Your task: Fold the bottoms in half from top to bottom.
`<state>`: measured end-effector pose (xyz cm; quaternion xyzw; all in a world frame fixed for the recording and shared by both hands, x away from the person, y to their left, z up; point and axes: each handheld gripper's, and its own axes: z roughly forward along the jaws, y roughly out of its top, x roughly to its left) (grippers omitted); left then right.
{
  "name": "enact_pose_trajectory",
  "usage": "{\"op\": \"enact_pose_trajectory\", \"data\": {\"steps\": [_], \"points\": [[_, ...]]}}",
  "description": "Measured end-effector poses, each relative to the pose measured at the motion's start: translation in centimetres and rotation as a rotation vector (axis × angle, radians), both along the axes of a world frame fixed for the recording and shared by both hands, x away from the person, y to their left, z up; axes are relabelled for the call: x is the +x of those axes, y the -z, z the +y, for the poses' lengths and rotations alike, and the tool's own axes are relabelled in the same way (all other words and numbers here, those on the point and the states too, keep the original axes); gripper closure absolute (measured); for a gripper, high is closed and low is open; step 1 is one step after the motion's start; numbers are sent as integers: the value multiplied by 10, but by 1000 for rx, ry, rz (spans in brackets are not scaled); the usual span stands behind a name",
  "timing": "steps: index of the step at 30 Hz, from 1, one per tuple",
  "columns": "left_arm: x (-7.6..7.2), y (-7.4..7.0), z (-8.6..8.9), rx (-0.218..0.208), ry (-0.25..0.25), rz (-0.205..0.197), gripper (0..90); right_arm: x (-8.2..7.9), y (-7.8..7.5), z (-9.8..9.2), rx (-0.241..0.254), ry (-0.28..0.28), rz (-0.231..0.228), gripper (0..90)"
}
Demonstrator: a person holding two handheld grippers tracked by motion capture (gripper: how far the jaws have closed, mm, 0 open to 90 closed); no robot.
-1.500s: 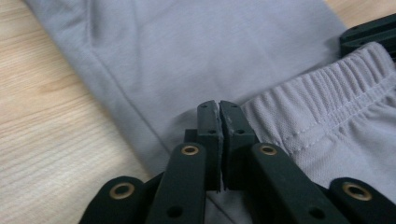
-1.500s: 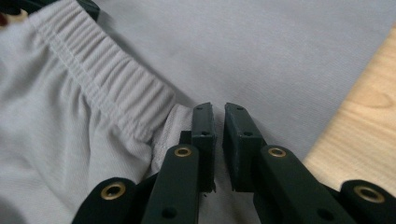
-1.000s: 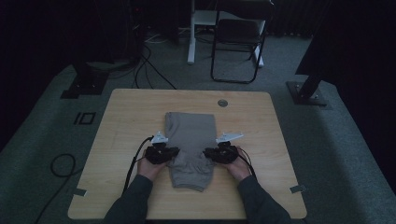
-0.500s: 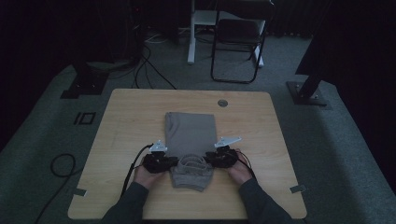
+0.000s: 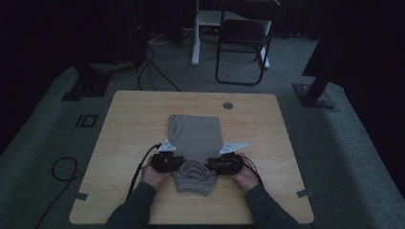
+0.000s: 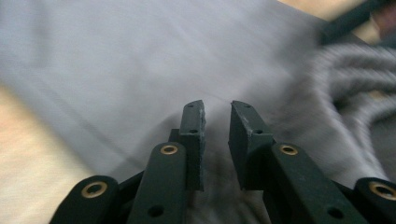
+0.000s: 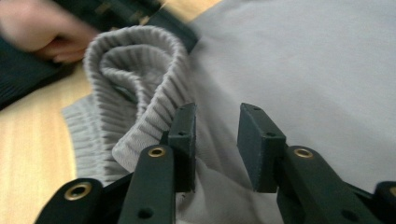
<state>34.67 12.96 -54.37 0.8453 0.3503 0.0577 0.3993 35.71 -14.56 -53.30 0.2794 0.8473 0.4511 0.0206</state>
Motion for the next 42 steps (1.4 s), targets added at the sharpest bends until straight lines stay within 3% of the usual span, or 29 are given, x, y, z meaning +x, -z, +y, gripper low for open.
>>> {"op": "enact_pose_trajectory", "data": {"steps": [3,6,10,13,18,20,24,34,38,42], "points": [[-8,3,-3,23,36,2,739,2,1,-2,7,49,-5,567],[-11,2,0,14,29,-6,722,-1,1,1,14,44,1,547],[-4,1,7,1,-26,-14,715,-10,4,12,-23,-52,19,560],[2,0,12,-1,-60,-25,714,-15,7,19,-88,-84,-16,549],[13,-2,17,1,-112,-49,710,-5,4,16,-72,0,-31,548],[24,-2,16,5,-149,-70,710,9,5,13,-89,97,-58,555],[40,0,13,19,-184,-78,711,27,10,14,-110,192,-78,557],[79,-2,3,32,-265,-103,711,76,8,27,-139,328,-136,553],[91,-2,2,37,-295,-97,708,94,8,29,-147,375,-127,555],[97,3,4,55,-332,-92,709,106,12,32,-163,384,-120,553]]}}
